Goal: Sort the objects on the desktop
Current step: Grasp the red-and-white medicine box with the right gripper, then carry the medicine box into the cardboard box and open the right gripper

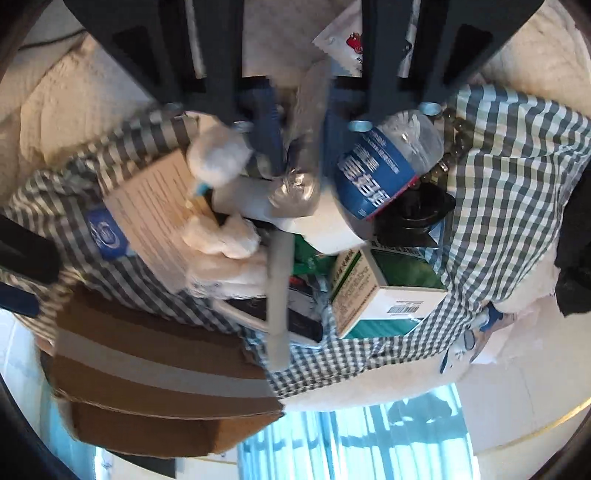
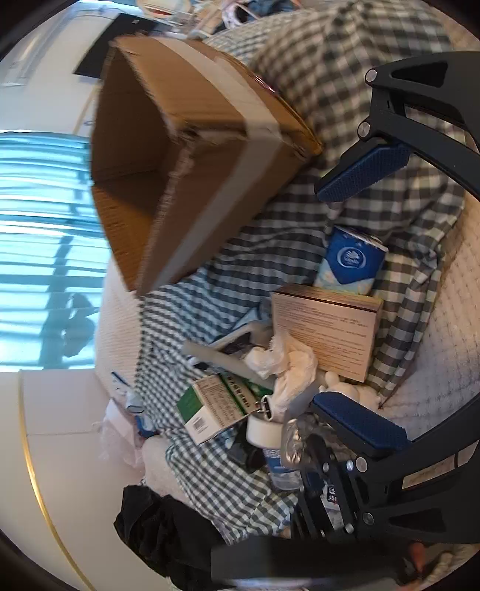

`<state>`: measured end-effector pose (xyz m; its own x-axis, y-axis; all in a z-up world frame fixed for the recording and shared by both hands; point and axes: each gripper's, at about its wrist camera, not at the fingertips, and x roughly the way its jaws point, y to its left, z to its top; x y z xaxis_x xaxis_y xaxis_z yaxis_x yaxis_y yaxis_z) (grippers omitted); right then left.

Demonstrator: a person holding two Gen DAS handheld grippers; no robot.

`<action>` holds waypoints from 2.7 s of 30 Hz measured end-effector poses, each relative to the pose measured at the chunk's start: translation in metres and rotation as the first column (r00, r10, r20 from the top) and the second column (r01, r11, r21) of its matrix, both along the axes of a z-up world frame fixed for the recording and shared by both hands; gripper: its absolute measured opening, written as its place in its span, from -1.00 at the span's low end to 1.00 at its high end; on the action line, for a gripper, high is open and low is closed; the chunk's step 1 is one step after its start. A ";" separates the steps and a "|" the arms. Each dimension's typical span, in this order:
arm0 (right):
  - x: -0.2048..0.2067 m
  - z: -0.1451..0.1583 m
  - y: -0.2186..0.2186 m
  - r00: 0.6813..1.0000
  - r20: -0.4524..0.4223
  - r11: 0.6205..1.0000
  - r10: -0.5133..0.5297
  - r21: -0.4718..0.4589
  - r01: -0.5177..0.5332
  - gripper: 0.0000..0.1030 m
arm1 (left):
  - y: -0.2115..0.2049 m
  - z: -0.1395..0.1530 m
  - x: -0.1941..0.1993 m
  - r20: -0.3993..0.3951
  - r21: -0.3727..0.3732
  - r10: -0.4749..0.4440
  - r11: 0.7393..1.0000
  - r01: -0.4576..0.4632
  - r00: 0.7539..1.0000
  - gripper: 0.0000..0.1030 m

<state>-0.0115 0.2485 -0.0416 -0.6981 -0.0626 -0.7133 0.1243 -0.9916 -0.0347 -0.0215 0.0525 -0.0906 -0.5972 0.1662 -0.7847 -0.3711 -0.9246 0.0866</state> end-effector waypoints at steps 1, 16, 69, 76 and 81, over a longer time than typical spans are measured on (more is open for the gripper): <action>-0.003 -0.004 0.000 1.000 0.016 1.000 0.002 -0.005 -0.002 0.99 | 0.001 0.001 0.002 0.001 -0.004 0.003 1.000 -0.003 1.000 -0.78; -0.015 -0.056 -0.035 0.985 0.144 0.983 0.093 0.145 -0.114 0.99 | -0.022 0.014 -0.006 0.069 0.159 0.094 0.982 -0.104 0.993 -0.81; 0.021 0.081 -0.036 0.973 -0.119 0.980 0.197 0.060 -0.191 0.52 | -0.022 0.092 0.008 -0.076 0.342 0.130 0.935 -0.096 0.989 -0.82; 0.011 0.130 -0.010 0.962 -0.205 0.984 0.178 0.042 -0.173 0.52 | -0.008 0.128 0.000 -0.130 0.378 0.113 0.924 -0.056 0.985 -0.82; -0.004 0.167 0.020 0.956 -0.267 0.992 0.122 -0.004 -0.127 0.52 | 0.019 0.155 -0.013 -0.159 0.417 0.101 0.908 -0.026 0.982 -0.82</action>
